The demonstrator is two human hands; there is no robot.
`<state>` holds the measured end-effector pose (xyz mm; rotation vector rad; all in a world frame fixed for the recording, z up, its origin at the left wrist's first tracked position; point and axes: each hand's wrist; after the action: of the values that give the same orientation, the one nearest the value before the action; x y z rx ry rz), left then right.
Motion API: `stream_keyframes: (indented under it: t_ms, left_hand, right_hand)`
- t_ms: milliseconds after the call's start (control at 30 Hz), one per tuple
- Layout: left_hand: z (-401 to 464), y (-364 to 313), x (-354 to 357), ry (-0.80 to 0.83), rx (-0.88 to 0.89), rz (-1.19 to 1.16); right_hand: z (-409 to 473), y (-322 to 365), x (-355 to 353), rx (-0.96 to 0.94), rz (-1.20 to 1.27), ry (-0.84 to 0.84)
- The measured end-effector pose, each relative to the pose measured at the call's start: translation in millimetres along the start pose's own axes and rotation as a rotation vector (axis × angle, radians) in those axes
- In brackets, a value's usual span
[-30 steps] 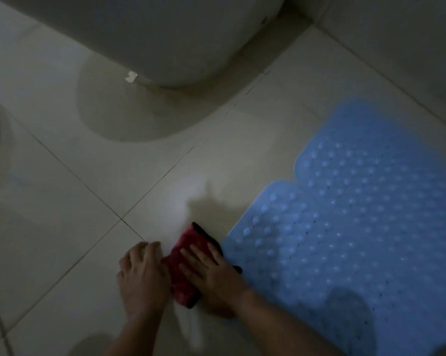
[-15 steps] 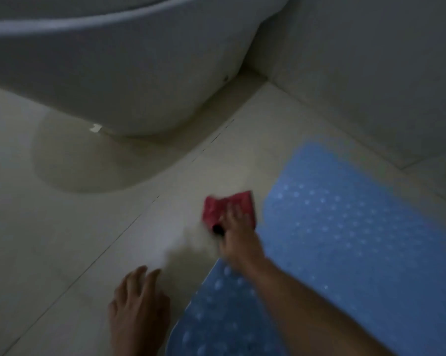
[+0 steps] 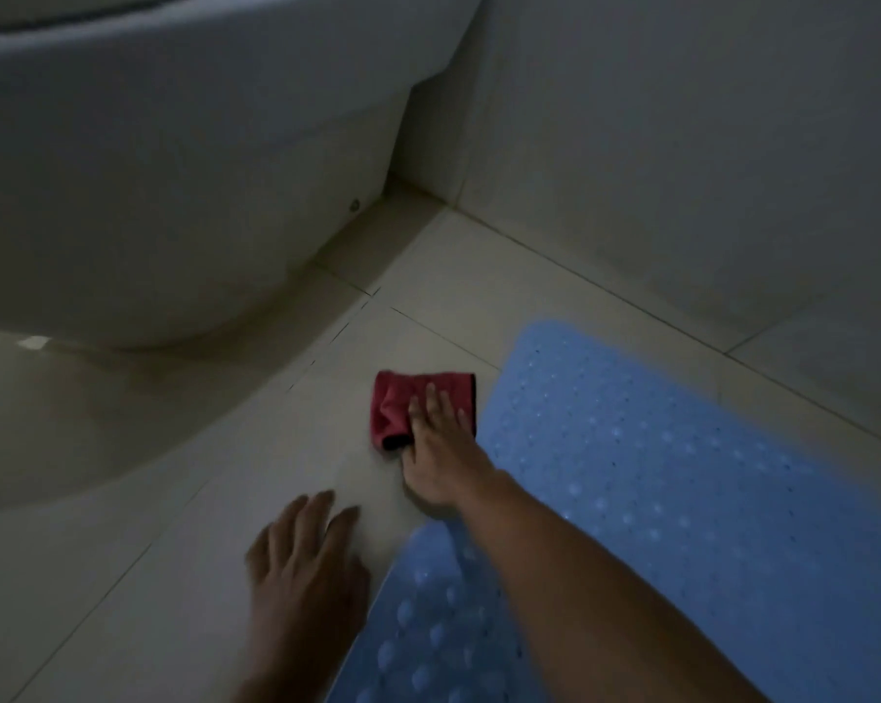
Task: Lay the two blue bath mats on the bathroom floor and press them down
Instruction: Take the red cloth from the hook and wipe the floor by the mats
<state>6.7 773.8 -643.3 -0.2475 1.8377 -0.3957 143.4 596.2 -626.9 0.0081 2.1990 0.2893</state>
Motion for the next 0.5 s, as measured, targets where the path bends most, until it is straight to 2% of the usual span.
stream_keyframes:
  t_ms: [133,267,367,500]
  left_hand:
    - [65.0,-30.1,-1.6,-0.036,0.026,-0.002]
    - [99.6,-43.9,11.2,-0.022,-0.073,-0.039]
    - [101.8,-42.7,22.4,-0.025,-0.079,0.045]
    - [97.2,-46.9,25.7,0.037,-0.077,0.106]
  right_hand:
    - [54.8,-41.8,-44.0,0.115,0.04,0.014]
    - [83.3,-72.8,-66.0,0.164,0.06,-0.036]
    - [68.7,-59.2,-41.3,0.138,0.05,-0.12]
    - [-4.2,-22.5,23.8,0.009,0.026,-0.2]
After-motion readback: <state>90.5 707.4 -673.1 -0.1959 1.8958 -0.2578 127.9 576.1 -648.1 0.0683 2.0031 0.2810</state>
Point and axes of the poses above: each hand's wrist, its own z-axis towards the middle knuckle, its own x-axis out of the palm, y = z × x, and after that the axes turned 12 degrees about y, right-handed
